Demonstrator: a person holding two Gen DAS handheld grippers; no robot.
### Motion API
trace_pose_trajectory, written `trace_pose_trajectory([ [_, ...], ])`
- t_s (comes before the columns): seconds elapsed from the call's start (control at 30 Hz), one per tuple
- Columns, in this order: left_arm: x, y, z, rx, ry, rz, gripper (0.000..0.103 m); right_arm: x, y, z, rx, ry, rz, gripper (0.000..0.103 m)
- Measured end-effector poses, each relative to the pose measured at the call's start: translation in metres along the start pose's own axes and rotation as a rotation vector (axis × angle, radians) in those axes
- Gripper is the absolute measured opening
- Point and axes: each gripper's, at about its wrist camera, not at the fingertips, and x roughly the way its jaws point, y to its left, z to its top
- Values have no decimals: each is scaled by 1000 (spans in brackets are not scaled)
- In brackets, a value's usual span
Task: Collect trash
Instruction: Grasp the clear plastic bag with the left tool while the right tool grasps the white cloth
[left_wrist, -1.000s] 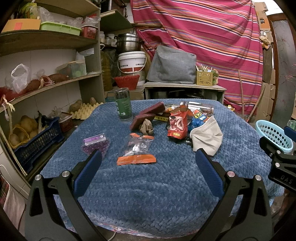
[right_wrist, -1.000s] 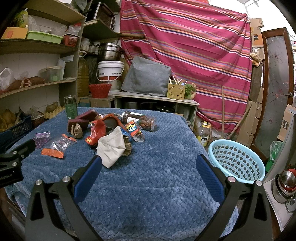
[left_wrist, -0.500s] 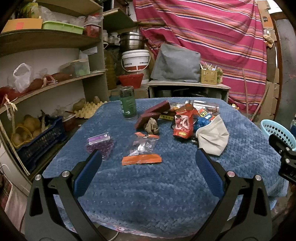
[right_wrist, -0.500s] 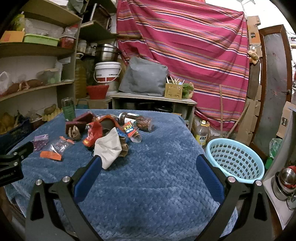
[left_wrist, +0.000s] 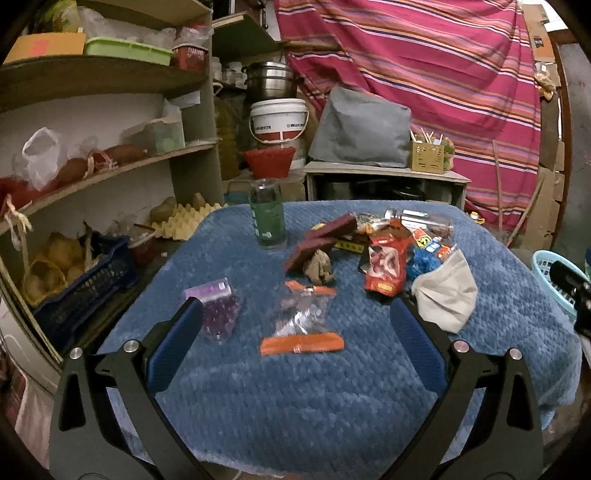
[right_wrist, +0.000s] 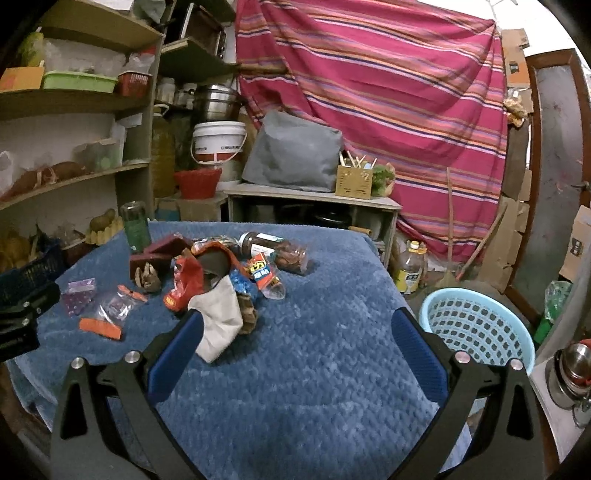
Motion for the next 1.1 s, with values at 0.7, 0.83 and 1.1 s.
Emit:
trace_pose_trajectory([
  [0.7, 71, 14, 25, -17, 13, 4, 98, 76, 5, 18, -9, 55, 3, 99],
  [0.83, 75, 20, 26, -70, -1, -2, 98, 86, 5, 14, -12, 68, -1, 99],
  [1.1, 104, 27, 16, -50, 104, -8, 98, 95, 4, 10, -16, 59, -3, 99],
])
